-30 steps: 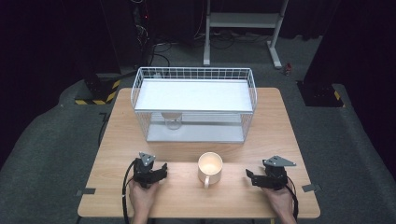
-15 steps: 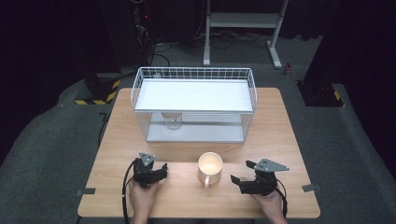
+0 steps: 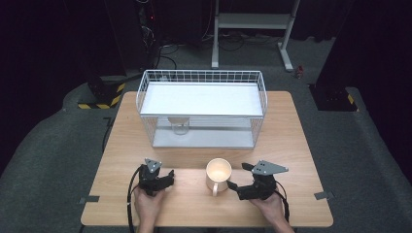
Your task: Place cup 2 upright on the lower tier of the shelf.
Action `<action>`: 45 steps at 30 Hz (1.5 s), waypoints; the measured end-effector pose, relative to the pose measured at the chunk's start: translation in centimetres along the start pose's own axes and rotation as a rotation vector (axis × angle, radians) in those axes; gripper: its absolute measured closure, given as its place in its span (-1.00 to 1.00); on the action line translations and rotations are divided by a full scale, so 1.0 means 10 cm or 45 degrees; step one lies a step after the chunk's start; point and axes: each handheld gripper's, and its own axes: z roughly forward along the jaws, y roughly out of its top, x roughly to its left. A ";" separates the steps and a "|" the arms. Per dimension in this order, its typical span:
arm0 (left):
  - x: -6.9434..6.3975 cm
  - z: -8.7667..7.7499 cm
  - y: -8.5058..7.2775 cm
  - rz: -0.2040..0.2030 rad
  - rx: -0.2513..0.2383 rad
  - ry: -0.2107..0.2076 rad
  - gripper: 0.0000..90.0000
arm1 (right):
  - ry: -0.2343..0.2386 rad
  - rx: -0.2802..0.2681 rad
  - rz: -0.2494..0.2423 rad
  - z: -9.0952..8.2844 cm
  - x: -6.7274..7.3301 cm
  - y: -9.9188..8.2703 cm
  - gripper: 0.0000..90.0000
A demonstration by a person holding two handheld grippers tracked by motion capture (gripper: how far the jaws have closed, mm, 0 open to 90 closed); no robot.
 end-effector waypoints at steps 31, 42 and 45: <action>0.00 0.00 0.00 0.006 0.004 -0.002 -0.49 | 0.009 0.076 -0.109 0.43 0.18 0.27 -0.81; 0.00 0.00 0.00 0.006 0.004 -0.003 -0.49 | 0.003 0.087 -0.117 0.49 0.18 0.27 -0.81; 0.00 0.00 0.00 0.006 0.004 -0.003 -0.49 | 0.004 0.087 -0.115 0.51 0.18 0.27 -0.81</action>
